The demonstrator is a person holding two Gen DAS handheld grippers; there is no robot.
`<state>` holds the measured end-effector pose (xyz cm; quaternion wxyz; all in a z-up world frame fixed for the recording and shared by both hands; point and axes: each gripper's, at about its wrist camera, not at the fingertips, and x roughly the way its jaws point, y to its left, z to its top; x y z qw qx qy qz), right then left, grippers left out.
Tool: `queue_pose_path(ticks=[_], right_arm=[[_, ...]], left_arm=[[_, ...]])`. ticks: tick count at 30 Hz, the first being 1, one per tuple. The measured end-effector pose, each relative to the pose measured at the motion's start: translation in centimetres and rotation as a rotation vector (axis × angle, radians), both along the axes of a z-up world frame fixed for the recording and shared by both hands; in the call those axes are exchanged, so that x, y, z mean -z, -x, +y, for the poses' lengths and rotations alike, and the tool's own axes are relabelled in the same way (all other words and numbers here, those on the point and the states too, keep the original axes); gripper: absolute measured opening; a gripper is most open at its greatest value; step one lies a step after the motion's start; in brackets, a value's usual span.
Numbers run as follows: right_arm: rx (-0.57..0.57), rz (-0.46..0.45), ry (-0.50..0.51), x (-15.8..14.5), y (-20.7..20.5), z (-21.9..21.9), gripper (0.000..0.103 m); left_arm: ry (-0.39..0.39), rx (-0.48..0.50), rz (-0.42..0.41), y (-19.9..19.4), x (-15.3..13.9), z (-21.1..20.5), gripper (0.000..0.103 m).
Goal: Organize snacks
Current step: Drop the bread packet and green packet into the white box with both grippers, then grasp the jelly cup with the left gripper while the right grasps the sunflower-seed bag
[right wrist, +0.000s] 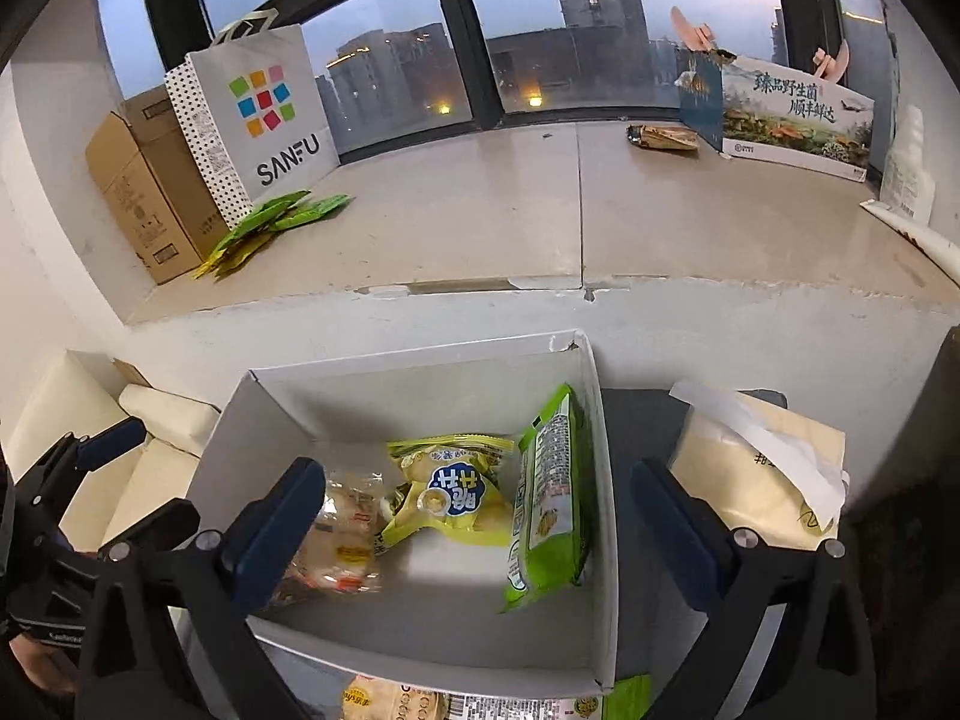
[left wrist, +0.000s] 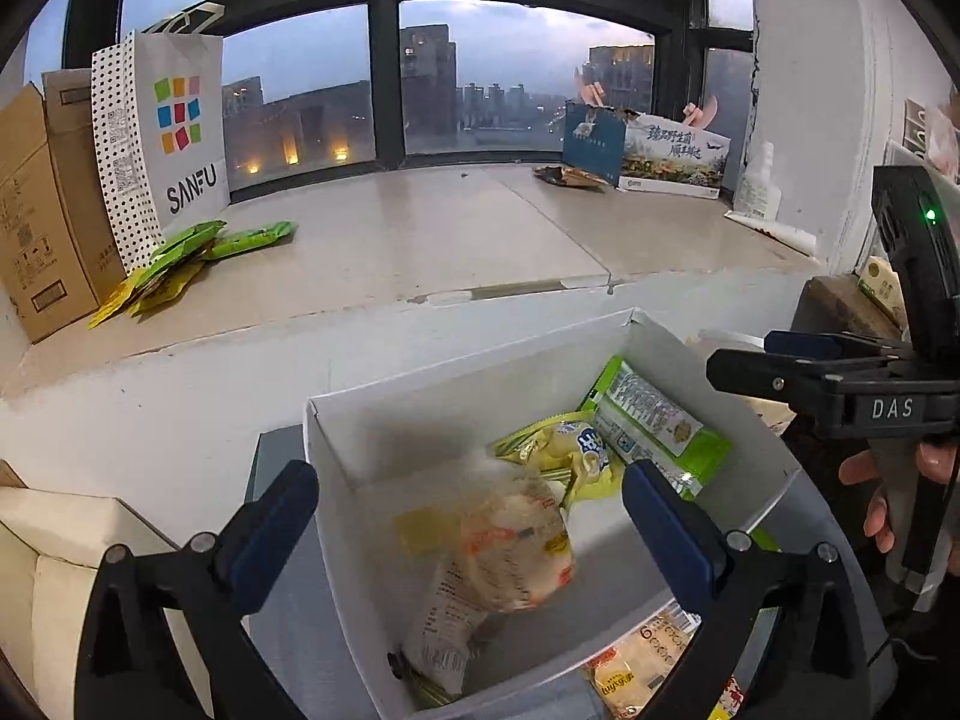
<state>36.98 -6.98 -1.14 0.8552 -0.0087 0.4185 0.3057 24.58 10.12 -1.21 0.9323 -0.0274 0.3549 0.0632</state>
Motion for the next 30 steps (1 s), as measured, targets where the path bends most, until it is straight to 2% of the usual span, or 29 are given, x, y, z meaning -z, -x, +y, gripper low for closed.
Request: queue_pose_path(ticks=[7, 13, 18, 20, 23, 25, 30], right_arm=[[-0.042, -0.043, -0.038, -1.9, 2.6, -1.2, 0.103], [-0.108, -0.106, -0.065, -3.3, 8.6, -3.3, 0.103], [-0.181, -0.12, -0.111, -2.6, 14.6, -5.9, 0.103], [-0.19, -0.114, -0.128, -1.9, 16.8, -6.9, 0.103], [-0.17, -0.109, -0.121, -0.2, 20.2, -8.3, 0.103], [-0.166, -0.092, -0.111, 1.0, 21.8, -8.9, 0.103], [-0.158, -0.019, -0.116, 3.6, 23.9, -9.9, 0.103]], left_arm=[[0.008, 0.015, -0.034, 2.7, -1.5, -0.5, 0.103], [0.003, 0.061, -0.09, 8.7, -3.3, -2.0, 0.103], [0.015, 0.088, -0.12, 14.9, -3.5, -2.6, 0.103], [0.019, 0.083, -0.106, 17.0, -3.0, -2.5, 0.103], [0.014, 0.014, -0.059, 20.0, -1.4, -2.1, 0.103], [0.041, -0.014, -0.036, 22.0, 0.3, -1.7, 0.103], [0.059, -0.082, 0.096, 24.5, 5.6, -0.9, 0.103]])
